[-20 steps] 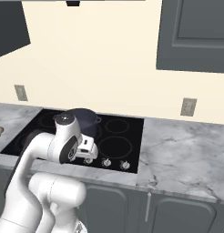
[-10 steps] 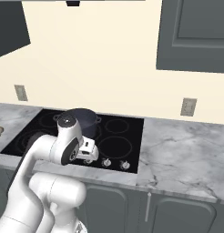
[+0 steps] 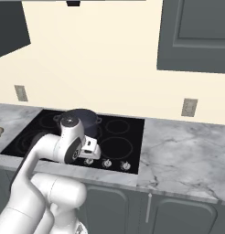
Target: Turn on the burner for the pot on the stove. Wait thirty seconds for the pot to heat up. Then add the mushroom to the pot.
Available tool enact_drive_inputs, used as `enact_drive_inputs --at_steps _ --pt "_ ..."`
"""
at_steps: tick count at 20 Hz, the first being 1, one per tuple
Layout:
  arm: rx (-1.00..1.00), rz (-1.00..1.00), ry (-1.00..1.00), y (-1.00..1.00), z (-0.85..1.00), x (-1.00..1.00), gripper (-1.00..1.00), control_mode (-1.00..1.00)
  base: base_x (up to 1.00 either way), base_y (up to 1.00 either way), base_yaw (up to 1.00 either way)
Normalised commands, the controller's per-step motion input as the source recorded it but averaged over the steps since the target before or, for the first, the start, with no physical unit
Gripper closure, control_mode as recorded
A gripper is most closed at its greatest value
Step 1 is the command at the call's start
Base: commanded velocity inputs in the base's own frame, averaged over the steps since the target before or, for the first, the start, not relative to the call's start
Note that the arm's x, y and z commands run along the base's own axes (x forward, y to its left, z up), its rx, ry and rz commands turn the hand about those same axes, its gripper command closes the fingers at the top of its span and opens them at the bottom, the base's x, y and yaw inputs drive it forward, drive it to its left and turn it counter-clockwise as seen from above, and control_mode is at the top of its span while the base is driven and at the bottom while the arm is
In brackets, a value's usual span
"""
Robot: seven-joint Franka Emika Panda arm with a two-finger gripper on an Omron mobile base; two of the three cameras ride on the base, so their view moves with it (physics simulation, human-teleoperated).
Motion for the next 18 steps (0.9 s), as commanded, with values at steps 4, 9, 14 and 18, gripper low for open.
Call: enact_drive_inputs --at_steps 4,9,14,18 --pt "0.00 0.00 0.00 0.00 -0.16 0.11 -1.00 -1.00 0.00 0.00 0.00" --pt "0.00 0.00 0.00 0.00 -0.22 0.08 -1.00 -1.00 0.00 0.00 0.00" --pt "0.00 0.00 -0.01 0.00 -0.31 0.05 -1.00 -1.00 0.00 0.00 0.00" --pt "0.00 0.00 -0.02 0.00 -0.42 0.01 -1.00 -1.00 0.00 0.00 0.00"
